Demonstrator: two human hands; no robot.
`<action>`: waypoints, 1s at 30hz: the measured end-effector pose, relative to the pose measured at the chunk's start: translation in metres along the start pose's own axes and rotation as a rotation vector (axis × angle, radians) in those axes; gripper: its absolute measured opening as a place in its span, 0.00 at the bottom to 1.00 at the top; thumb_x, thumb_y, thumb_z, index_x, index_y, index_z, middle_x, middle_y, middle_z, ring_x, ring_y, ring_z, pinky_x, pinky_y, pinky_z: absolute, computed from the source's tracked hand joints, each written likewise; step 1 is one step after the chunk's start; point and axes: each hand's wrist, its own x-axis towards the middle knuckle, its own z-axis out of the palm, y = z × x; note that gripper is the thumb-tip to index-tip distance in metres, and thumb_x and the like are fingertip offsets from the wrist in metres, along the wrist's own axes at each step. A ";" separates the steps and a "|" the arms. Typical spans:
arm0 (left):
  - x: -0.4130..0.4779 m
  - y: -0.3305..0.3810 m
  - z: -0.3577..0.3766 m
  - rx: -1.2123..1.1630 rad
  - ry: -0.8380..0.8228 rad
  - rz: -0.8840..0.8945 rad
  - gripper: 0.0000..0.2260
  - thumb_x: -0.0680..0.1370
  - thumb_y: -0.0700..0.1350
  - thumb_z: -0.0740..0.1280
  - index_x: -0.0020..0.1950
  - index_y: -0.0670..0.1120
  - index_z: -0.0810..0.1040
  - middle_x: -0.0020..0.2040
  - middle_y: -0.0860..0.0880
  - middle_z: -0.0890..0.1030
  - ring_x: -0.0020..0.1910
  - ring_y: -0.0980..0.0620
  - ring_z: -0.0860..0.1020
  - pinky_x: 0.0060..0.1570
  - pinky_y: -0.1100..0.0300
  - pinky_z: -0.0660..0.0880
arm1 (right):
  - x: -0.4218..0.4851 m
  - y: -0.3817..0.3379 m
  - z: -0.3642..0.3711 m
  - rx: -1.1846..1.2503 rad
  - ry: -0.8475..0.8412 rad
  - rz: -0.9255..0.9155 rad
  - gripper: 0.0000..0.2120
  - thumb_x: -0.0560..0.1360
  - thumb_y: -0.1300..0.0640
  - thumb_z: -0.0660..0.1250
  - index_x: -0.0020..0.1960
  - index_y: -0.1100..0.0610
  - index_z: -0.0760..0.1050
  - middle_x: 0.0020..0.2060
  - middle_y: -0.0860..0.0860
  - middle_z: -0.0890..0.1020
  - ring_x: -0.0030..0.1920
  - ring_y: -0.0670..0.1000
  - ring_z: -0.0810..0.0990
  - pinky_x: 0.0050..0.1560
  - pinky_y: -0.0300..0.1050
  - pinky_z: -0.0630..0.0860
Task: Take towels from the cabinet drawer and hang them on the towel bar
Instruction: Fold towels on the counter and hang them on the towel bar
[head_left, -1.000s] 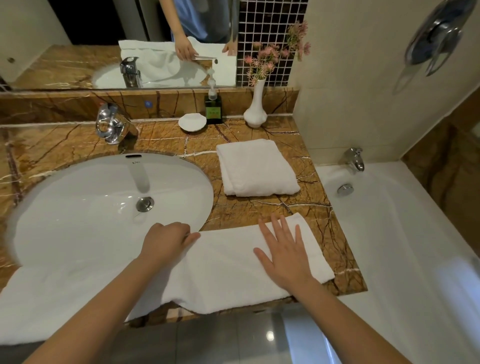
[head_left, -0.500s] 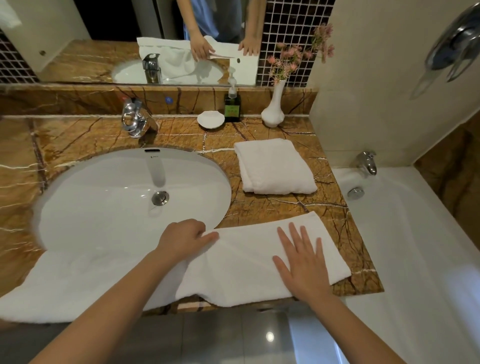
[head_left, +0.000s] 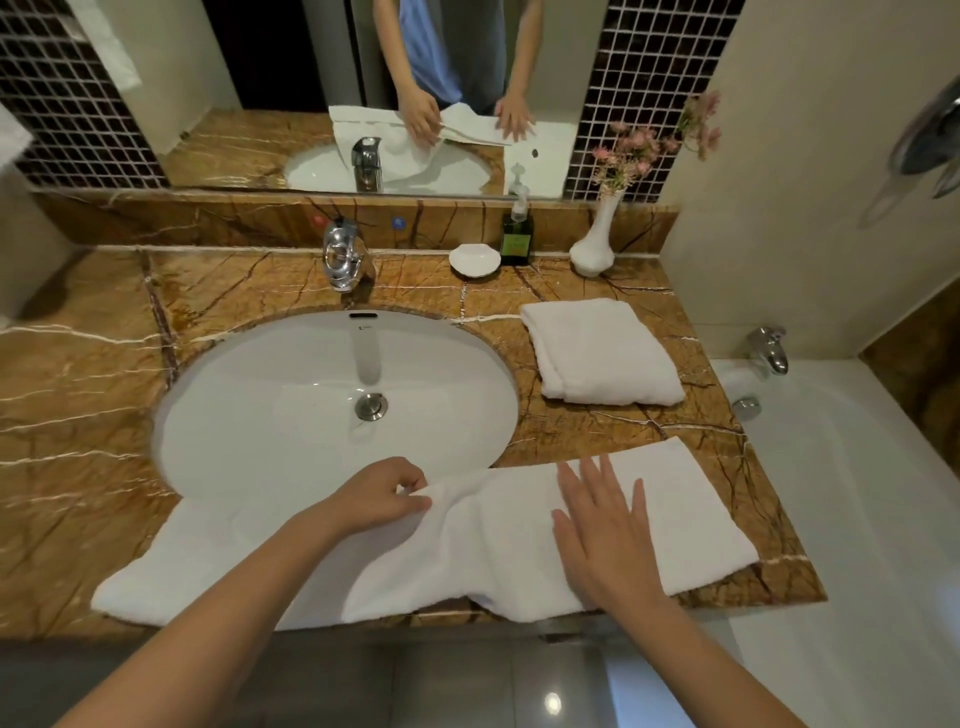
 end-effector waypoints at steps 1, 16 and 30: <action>0.000 0.000 -0.001 0.024 -0.003 0.014 0.07 0.75 0.44 0.68 0.44 0.40 0.78 0.48 0.46 0.78 0.49 0.49 0.76 0.46 0.64 0.68 | -0.001 -0.018 0.004 0.004 -0.023 -0.057 0.27 0.81 0.41 0.40 0.78 0.42 0.39 0.77 0.46 0.40 0.75 0.46 0.32 0.73 0.54 0.29; 0.006 -0.031 -0.003 0.177 0.026 0.104 0.21 0.75 0.63 0.63 0.32 0.50 0.63 0.28 0.54 0.65 0.29 0.55 0.66 0.31 0.59 0.58 | -0.020 0.006 0.016 -0.168 -0.125 -0.048 0.31 0.73 0.31 0.33 0.74 0.36 0.34 0.77 0.44 0.38 0.76 0.52 0.34 0.71 0.64 0.35; -0.003 -0.049 -0.042 0.154 -0.107 0.132 0.26 0.69 0.67 0.66 0.29 0.50 0.56 0.27 0.55 0.58 0.28 0.56 0.59 0.33 0.58 0.55 | -0.021 0.015 0.012 -0.168 -0.127 -0.086 0.32 0.74 0.31 0.34 0.76 0.38 0.43 0.78 0.44 0.43 0.77 0.52 0.39 0.72 0.65 0.39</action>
